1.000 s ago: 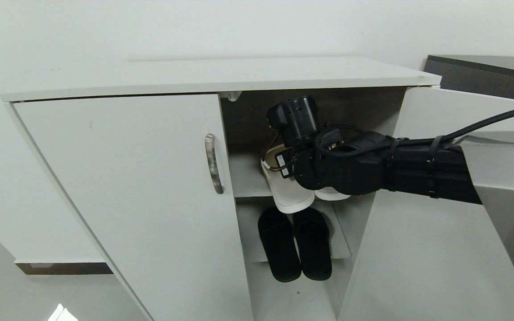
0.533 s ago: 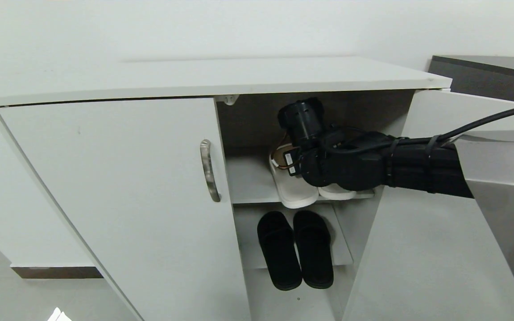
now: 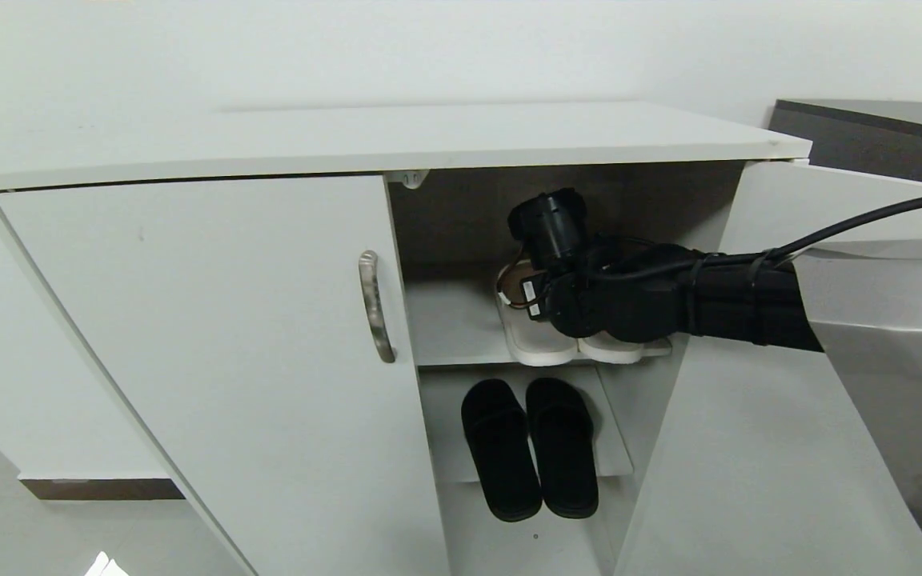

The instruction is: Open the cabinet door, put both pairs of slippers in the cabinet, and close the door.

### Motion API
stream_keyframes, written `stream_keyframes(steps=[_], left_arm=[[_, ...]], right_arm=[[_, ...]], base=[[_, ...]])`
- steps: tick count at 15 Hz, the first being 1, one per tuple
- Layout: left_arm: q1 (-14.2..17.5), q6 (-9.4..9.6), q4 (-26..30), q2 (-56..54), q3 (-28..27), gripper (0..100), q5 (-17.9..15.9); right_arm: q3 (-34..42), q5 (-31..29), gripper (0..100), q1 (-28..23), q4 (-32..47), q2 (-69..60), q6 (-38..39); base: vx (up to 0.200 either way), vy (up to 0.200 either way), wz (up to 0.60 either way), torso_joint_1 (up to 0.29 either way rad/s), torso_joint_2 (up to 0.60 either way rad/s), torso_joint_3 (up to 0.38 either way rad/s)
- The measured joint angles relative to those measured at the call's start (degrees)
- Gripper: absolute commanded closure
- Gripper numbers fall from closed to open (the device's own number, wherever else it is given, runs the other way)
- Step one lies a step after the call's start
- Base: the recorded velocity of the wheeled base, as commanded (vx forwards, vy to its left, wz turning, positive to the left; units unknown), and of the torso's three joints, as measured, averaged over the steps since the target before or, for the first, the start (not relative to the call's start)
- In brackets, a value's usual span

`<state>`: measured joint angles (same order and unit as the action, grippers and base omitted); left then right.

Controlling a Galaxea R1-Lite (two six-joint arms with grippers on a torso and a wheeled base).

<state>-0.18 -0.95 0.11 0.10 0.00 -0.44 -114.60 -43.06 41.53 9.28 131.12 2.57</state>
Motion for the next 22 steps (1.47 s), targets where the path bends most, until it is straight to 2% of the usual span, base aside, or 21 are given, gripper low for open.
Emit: stream_keyframes(steps=[3,7,15,18,22], left_arm=[[0.0,-0.06,0.0,0.0,0.0,100,0.0],[0.0,-0.09,0.0,0.0,0.0,100,0.0],[0.0,-0.09,0.0,0.0,0.0,100,0.0],[0.0,-0.09,0.0,0.0,0.0,100,0.0],[0.0,-0.09,0.0,0.0,0.0,100,0.0]], right_arm=[[0.0,-0.4,0,-0.1,1.1,0.2,0.0],[-0.1,-0.8,0,0.7,7.7,-0.1,0.1],[0.0,-1.0,0,1.8,9.9,0.0,0.4],[0.0,-0.9,0,1.8,9.8,0.0,1.3],[0.0,-0.7,0,0.4,9.7,0.2,9.8]], base=[[0.000,0.000,0.00,0.000,0.00,0.000],[0.000,0.000,0.00,0.000,0.00,0.000],[0.000,0.000,0.00,0.000,0.00,0.000],[-0.200,0.000,0.00,0.009,0.00,0.004],[-0.150,0.000,0.00,-0.001,0.00,0.004]])
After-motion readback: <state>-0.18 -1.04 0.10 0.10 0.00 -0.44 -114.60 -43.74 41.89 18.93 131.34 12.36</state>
